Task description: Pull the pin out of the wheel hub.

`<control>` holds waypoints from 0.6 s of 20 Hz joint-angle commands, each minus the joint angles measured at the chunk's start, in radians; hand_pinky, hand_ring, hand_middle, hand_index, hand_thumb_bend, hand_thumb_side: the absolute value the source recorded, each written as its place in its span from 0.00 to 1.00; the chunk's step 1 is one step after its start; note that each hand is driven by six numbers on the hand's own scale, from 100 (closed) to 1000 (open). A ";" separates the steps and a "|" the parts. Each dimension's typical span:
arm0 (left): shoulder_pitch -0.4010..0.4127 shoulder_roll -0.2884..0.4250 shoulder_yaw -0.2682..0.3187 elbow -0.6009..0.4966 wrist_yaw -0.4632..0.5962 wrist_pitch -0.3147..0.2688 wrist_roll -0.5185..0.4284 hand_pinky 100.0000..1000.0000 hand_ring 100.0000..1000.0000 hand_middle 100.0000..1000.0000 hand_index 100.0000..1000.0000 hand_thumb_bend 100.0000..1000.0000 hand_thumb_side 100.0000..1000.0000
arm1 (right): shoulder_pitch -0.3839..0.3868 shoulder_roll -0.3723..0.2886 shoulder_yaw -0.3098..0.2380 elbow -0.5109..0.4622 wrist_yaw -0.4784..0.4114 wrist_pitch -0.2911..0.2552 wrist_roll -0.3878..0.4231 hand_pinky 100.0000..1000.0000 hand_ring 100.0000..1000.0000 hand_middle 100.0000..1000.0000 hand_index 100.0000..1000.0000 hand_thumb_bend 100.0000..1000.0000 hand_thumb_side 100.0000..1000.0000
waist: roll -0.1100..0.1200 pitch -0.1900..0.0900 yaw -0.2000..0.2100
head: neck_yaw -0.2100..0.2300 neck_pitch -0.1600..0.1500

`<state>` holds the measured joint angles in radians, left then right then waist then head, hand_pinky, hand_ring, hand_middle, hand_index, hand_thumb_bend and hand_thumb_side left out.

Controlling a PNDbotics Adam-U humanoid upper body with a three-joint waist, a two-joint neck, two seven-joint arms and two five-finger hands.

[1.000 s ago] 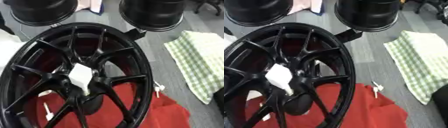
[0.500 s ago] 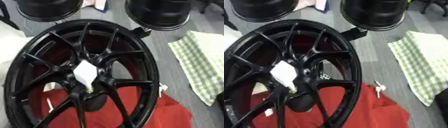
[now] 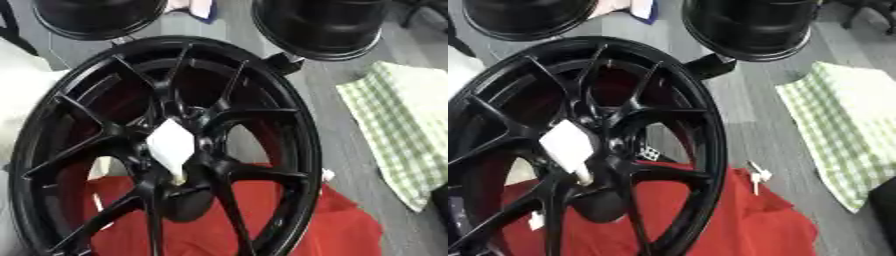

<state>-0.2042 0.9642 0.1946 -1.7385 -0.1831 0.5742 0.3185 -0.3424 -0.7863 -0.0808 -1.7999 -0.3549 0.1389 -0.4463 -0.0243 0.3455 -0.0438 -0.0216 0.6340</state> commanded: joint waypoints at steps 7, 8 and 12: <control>0.017 -0.002 0.014 0.035 -0.041 0.054 -0.102 0.82 0.80 0.84 0.91 0.36 0.78 | -0.006 -0.019 -0.020 -0.019 -0.003 -0.001 -0.007 0.79 0.65 0.59 0.64 0.00 0.52 | -0.001 -0.011 -0.004 | -0.001 -0.020; 0.017 -0.003 0.015 0.034 -0.042 0.056 -0.119 0.82 0.80 0.84 0.91 0.38 0.79 | -0.006 -0.018 -0.020 -0.019 -0.003 -0.001 -0.007 0.79 0.65 0.59 0.64 0.00 0.52 | -0.001 -0.011 -0.003 | -0.002 -0.020; 0.009 -0.008 0.028 0.021 -0.042 0.056 -0.143 0.78 0.76 0.79 0.86 0.29 0.78 | -0.006 -0.019 -0.020 -0.020 -0.003 -0.001 -0.007 0.79 0.65 0.59 0.64 0.00 0.52 | 0.000 -0.011 -0.001 | -0.004 -0.018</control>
<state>-0.1866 0.9320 0.1990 -1.7032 -0.2229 0.6307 0.1840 -0.3421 -0.7793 -0.0862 -1.8028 -0.3554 0.1401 -0.4497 -0.0270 0.3493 -0.0463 -0.0226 0.6294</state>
